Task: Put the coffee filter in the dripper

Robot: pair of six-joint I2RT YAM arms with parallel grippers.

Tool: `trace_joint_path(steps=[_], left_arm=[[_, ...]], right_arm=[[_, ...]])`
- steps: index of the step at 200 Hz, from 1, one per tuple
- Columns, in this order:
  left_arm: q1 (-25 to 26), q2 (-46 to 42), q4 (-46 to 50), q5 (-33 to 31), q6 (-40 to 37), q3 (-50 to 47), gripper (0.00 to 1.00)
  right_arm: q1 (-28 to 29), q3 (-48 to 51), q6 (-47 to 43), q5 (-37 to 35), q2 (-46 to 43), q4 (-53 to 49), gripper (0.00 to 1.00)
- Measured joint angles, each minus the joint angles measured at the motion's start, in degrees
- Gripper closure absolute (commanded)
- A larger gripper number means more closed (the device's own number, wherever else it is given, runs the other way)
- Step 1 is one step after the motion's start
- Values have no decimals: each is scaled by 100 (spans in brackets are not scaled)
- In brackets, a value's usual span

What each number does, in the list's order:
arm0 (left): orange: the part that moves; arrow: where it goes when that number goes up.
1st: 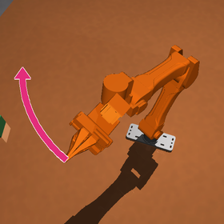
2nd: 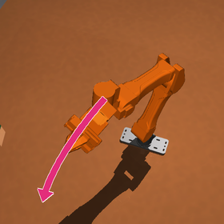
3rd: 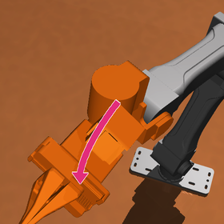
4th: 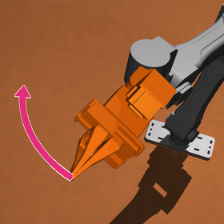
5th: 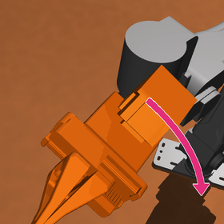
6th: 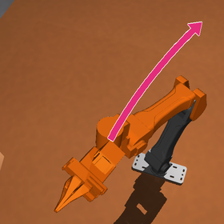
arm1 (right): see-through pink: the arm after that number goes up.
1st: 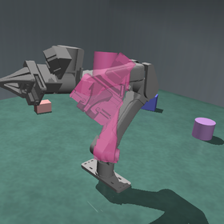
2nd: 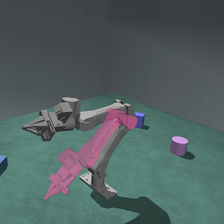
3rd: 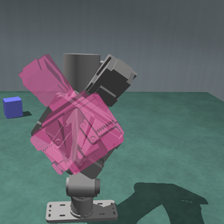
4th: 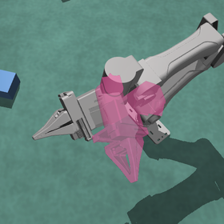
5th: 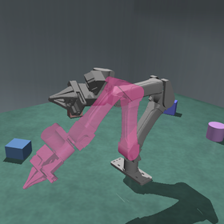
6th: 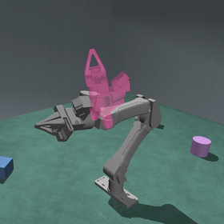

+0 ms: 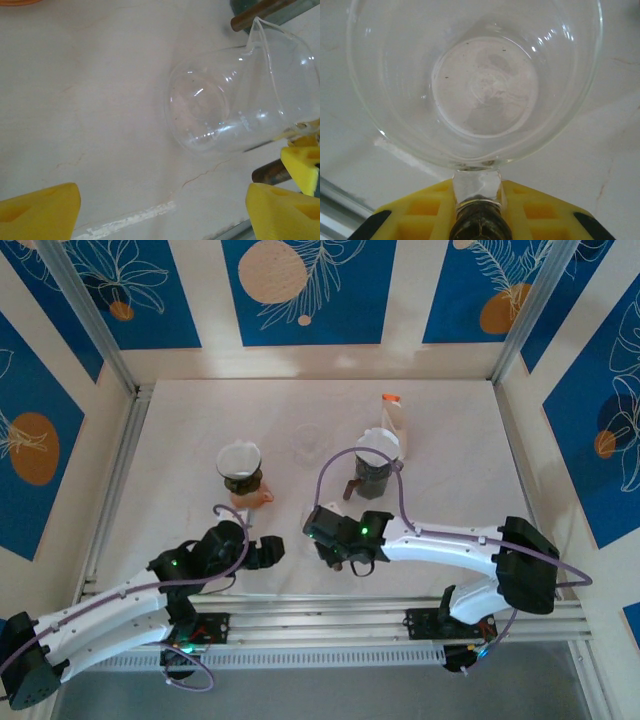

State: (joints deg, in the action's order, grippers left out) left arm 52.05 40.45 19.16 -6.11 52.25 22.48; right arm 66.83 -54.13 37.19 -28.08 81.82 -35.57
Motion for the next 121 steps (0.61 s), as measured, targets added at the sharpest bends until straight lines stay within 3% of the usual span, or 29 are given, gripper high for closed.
trace_joint_path(steps=[66,121], left_arm=[[0,11,46,-22,22,0,7],[0,9,44,-26,17,0,3]], right_arm=[[245,-70,190,-7,55,-297,49],[258,-317,232,-275,-190,-763,41]])
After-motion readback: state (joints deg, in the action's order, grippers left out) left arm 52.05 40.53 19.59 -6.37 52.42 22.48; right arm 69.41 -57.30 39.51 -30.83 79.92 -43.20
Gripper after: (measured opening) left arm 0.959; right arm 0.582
